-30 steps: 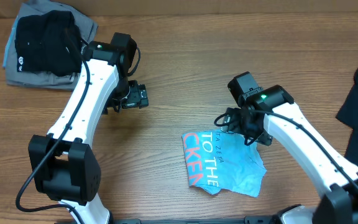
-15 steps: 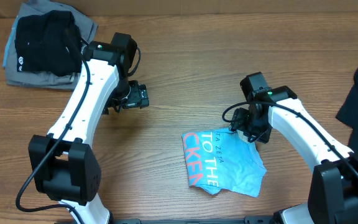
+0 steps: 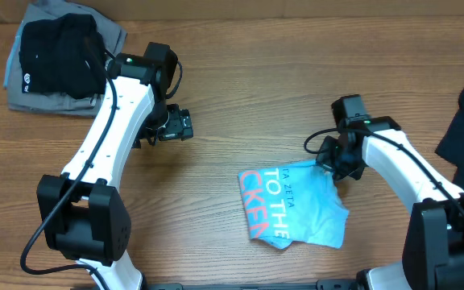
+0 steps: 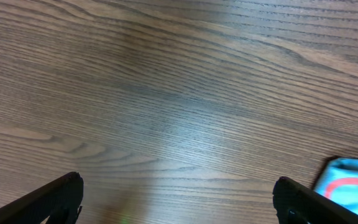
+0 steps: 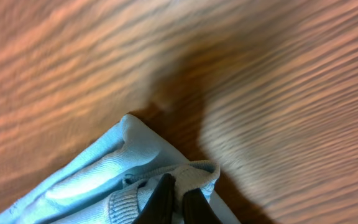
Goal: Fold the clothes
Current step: 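Raise the right gripper off the bundle and move it to the right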
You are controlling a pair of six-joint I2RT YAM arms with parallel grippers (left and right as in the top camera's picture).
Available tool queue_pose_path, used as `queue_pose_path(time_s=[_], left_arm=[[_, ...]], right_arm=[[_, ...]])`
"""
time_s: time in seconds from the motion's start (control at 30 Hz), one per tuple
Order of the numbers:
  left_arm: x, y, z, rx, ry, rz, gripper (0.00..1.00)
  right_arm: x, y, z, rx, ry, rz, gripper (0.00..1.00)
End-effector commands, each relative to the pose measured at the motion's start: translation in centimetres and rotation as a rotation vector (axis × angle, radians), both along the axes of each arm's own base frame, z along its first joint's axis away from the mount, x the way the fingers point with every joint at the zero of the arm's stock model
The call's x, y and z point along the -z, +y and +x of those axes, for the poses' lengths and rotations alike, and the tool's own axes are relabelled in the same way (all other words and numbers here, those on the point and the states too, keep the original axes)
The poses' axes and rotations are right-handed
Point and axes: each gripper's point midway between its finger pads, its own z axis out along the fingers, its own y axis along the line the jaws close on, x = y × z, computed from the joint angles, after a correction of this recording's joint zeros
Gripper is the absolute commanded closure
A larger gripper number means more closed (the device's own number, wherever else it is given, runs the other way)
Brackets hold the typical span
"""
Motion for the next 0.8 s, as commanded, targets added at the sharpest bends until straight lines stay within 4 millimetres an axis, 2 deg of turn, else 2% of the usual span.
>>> queue_pose_path(time_s=[0.0,0.03,0.07,0.1,0.13,0.17,0.27,0.37,0.6,0.7,0.73,0.77], left_arm=[[-1.0,-0.4,-0.1,-0.002,-0.028,-0.011,0.00],[-1.0,-0.4,-0.1,-0.001,-0.029,-0.011,0.00],[-1.0,-0.4,-0.1,-0.002,-0.029,-0.011,0.00],[-1.0,-0.4,-0.1,-0.001,-0.031,-0.012,0.00],[-1.0,-0.4,0.0,-0.002,-0.032,-0.013,0.00],[-1.0,-0.4,0.0,-0.002,-0.033,-0.013,0.00],[-1.0,-0.4,0.0,-0.002,-0.035,-0.013,0.00],[-1.0,-0.4,0.0,-0.001,-0.034,-0.013,0.00],[-1.0,-0.4,0.0,-0.002,-0.035,-0.014,0.00],[-1.0,-0.5,-0.1,-0.001,-0.030,-0.020,0.00],[-1.0,-0.9,-0.2,-0.002,-0.024,-0.042,0.00],[-1.0,-1.3,-0.3,-0.002,-0.020,-0.063,0.00]], right_arm=[[0.2,-1.4,0.4,0.010,-0.011,-0.037,0.96],[0.2,-1.6,0.5,0.012,-0.013,-0.050,0.91],[0.2,-1.8,0.5,0.014,-0.015,-0.064,0.73],[0.2,-2.0,0.5,0.017,-0.016,-0.072,0.49],[0.2,-2.1,0.5,0.018,-0.017,-0.079,0.17],[0.2,-2.2,0.5,0.019,-0.017,-0.086,0.00],[0.0,-2.9,0.5,0.031,-0.018,-0.122,0.00],[-1.2,-3.8,0.0,0.117,0.021,-0.150,0.00],[-8.4,-3.5,-0.3,0.123,0.010,-0.123,0.00],[-9.7,-1.9,-0.8,0.036,-0.005,-0.033,0.00],[-9.7,0.2,-1.7,-0.072,0.019,0.084,0.04],[-9.6,1.4,-2.3,-0.122,0.038,0.149,0.12]])
